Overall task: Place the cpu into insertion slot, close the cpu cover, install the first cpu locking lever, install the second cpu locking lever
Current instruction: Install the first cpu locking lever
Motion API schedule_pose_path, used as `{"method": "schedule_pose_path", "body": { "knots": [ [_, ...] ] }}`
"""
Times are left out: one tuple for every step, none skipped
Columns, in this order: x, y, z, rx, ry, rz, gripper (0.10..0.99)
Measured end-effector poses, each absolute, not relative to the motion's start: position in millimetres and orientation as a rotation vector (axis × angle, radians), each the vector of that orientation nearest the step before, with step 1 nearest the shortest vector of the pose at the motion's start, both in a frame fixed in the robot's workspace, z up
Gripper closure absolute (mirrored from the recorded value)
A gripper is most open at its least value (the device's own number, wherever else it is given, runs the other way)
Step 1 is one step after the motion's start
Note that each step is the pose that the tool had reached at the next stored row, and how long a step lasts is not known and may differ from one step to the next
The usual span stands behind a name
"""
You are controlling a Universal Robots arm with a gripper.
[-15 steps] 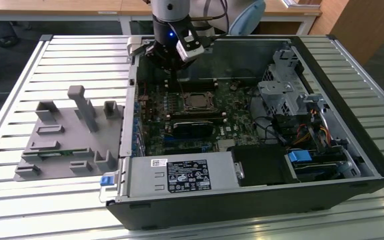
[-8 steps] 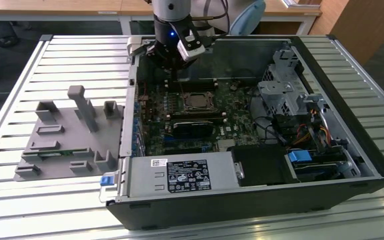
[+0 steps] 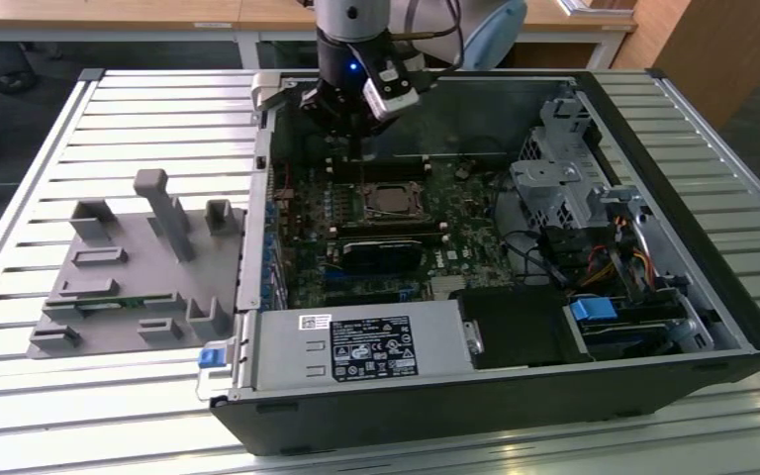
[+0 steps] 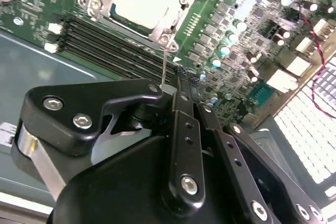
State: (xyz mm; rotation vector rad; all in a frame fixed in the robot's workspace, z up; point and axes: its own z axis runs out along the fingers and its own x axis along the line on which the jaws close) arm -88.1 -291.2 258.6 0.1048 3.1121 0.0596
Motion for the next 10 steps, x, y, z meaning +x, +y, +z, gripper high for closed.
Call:
{"method": "schedule_pose_path", "body": {
  "knots": [
    [-86.0, -291.1, 258.5, 0.105, 3.112, 0.06, 0.98],
    [-83.6, -291.0, 258.5, 0.105, 3.112, 0.06, 0.98],
    [-81.2, -290.9, 258.4, 0.105, 3.112, 0.06, 0.98],
    [-78.2, -290.8, 258.2, 0.105, 3.112, 0.06, 0.98],
    [-75.2, -290.8, 257.9, 0.105, 3.112, 0.059, 0.98],
    [-72.2, -290.8, 257.6, 0.105, 3.113, 0.06, 0.98],
    [-69.1, -290.8, 257.1, 0.105, 3.113, 0.06, 0.98],
    [-65.9, -290.8, 256.6, 0.105, 3.113, 0.06, 0.98],
    [-62.9, -290.7, 256.0, 0.105, 3.113, 0.06, 0.98],
    [-59.9, -290.7, 255.2, 0.105, 3.114, 0.06, 0.98]
  ]
}}
